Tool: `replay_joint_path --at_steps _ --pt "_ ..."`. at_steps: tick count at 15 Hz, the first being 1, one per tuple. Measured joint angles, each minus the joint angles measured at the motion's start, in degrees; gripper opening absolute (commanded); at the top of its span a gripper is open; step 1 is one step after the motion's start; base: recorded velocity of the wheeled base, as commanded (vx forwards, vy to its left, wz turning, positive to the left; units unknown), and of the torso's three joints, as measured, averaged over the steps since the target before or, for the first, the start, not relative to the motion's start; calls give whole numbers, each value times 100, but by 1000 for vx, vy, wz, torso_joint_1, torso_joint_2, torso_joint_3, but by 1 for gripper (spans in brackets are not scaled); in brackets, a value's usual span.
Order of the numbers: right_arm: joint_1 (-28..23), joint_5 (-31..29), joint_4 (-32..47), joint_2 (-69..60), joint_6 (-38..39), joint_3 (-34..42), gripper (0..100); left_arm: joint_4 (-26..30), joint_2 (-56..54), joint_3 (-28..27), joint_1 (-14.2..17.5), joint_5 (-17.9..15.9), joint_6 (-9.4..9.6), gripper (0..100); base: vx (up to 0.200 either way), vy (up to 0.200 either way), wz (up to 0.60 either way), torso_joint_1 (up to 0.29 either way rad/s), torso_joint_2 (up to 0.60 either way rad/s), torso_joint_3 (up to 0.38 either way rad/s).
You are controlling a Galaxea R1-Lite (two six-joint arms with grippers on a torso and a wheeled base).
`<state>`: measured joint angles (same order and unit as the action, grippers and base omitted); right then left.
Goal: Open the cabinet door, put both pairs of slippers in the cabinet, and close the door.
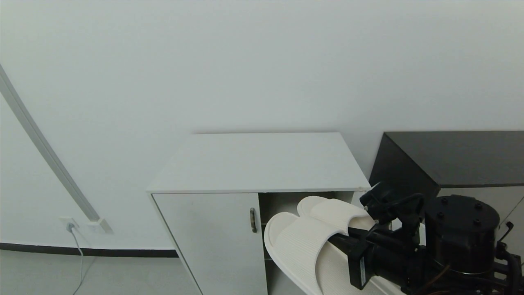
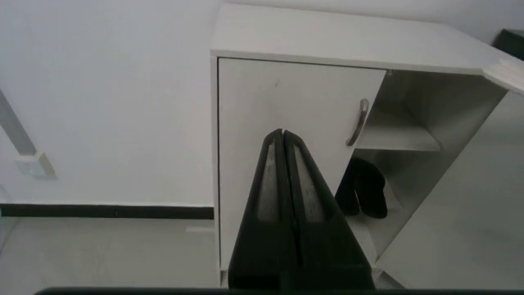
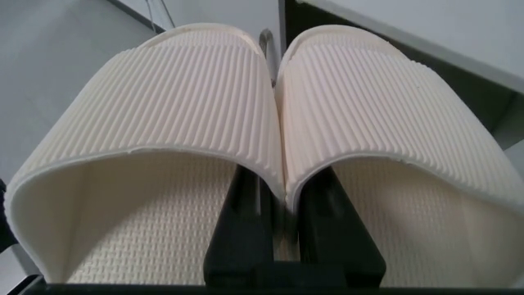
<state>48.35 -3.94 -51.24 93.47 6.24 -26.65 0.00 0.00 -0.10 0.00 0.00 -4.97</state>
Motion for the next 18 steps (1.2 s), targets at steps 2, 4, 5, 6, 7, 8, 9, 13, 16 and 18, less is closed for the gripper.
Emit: replay_joint_path --at_steps 2,4,5,6,7,8,9,13,16,18 --pt "11 0 0 9 0 5 0 0 0 0 0 0 -2 0 0 0 0 -232 527 300" --pt "11 -2 2 16 0 5 0 0 0 0 0 0 -2 0 0 0 0 -239 554 315" --pt "13 -2 0 28 -1 5 0 0 0 0 0 0 -2 0 0 0 0 -227 554 320" --pt "13 0 0 41 -1 5 0 0 0 0 0 0 -2 0 0 0 0 -232 544 320" --pt "16 0 0 61 -1 5 0 0 0 0 0 0 -2 0 0 0 0 -212 549 325" --pt "16 0 0 83 0 5 0 2 0 0 0 0 -4 0 0 0 0 -207 530 310" --pt "16 -2 2 99 0 2 0 2 0 0 0 0 -6 0 0 0 0 -212 525 315" --pt "13 0 -5 113 -1 33 0 0 0 0 0 0 -9 0 0 0 0 -191 513 320" --pt "13 -5 -90 121 -1 44 0 0 0 0 0 0 -11 0 0 0 0 -165 492 326" --pt "13 -2 -152 129 -45 83 0 0 0 0 0 0 -11 0 0 0 0 -154 479 325"
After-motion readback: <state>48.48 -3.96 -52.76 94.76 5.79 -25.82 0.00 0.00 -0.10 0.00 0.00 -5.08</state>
